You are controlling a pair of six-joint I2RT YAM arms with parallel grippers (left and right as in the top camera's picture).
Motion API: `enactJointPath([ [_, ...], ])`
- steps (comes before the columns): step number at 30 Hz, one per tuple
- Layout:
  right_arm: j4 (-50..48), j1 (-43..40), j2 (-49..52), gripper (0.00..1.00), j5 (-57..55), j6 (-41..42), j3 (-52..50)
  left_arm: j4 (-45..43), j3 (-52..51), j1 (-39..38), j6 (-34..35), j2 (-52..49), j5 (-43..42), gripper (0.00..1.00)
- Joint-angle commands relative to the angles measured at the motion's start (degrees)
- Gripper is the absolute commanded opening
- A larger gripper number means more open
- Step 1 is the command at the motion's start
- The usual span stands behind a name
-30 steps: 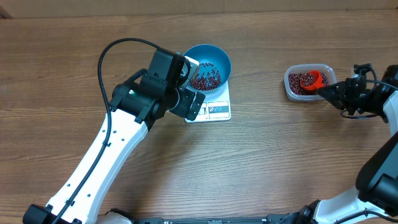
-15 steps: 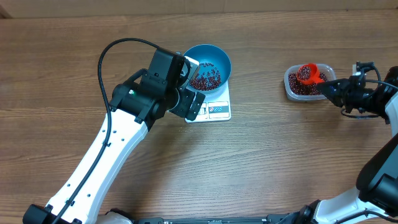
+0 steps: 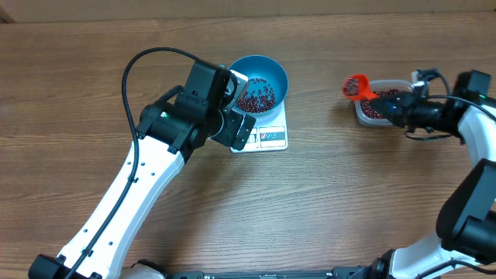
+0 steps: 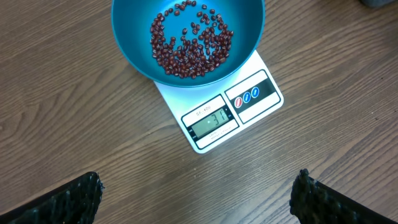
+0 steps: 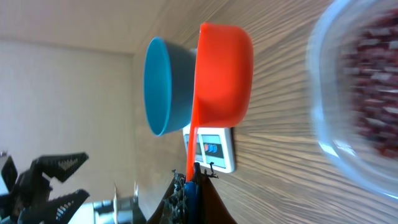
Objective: Scoop item into bowl and weigh 150g on scale
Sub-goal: 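Lift the filled scoop and carry it over the teal bowl, then tilt the red scoop to pour beans into the teal bowl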
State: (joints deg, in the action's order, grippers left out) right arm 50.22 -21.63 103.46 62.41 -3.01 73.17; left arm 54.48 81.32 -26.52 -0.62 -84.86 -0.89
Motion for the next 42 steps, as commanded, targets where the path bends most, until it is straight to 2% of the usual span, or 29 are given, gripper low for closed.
enactJointPath([
  [1,-0.39,3.28,0.07,0.04,2.21,-0.13,3.43,-0.11,0.92,0.26,-1.11,0.11,-0.63,1.00],
  [8,-1.27,10.01,0.07,0.03,2.16,0.26,7.98,-0.09,0.92,0.26,-1.11,0.11,-0.63,1.00],
  [16,-8.87,17.77,0.07,0.04,1.14,0.26,10.34,-0.09,0.92,0.26,-1.11,0.11,-0.63,1.00],
  [22,-14.69,23.26,0.07,0.04,-6.47,0.20,10.34,-0.11,0.92,0.26,-1.11,0.11,-0.63,1.00],
  [28,-18.71,28.46,0.07,0.04,-19.08,-0.68,10.34,-0.11,0.92,0.24,-1.11,0.11,-0.63,0.99],
  [42,-17.14,36.68,0.07,0.04,-35.41,-25.57,10.34,-0.11,0.92,0.24,-1.11,0.11,-0.63,1.00],
])
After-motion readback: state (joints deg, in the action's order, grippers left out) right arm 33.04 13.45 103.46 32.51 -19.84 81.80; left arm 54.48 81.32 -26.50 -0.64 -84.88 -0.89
